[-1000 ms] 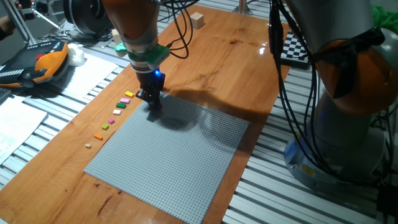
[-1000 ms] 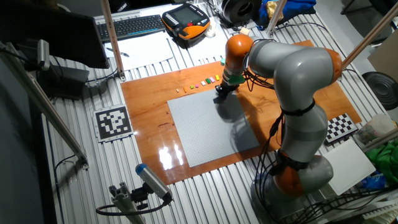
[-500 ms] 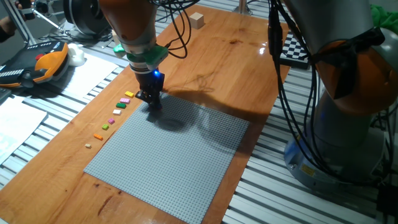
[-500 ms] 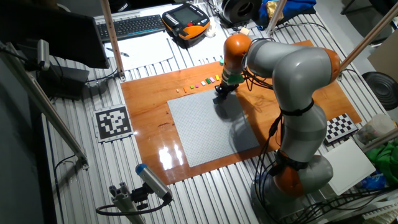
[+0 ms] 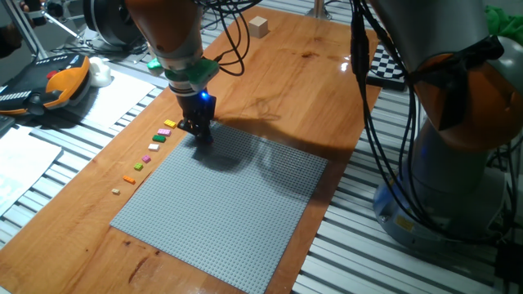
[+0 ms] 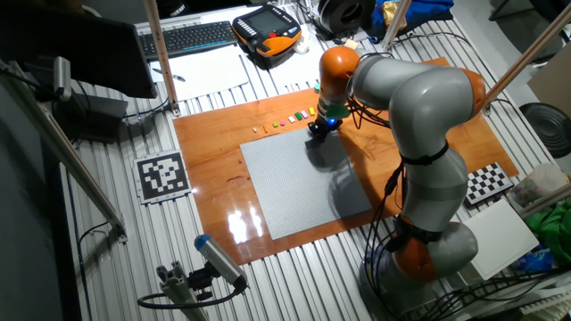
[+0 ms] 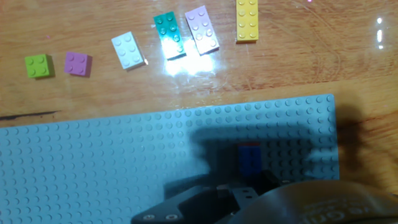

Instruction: Stack small Lego blocks randomly, one at a time

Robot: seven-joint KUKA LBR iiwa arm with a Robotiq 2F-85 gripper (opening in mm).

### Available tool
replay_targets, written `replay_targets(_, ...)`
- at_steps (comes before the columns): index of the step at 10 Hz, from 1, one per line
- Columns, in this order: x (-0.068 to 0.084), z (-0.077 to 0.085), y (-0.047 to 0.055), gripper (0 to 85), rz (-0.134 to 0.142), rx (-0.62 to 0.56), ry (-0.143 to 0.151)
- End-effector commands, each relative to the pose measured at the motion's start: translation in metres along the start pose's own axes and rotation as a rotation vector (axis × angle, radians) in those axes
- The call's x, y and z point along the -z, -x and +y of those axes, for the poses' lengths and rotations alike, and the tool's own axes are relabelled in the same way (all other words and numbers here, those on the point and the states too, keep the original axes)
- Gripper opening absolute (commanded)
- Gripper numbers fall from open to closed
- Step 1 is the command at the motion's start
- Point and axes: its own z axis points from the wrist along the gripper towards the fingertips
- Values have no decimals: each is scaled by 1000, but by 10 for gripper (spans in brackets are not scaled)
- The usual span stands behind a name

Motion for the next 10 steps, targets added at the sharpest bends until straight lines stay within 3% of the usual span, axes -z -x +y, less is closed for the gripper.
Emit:
replay_targets(1,0,0,0,0,2,9,-5)
replay_targets(4,0,0,1,0,6,59,-21)
replay_targets(10,-2,-3,1,0,11,65,-11)
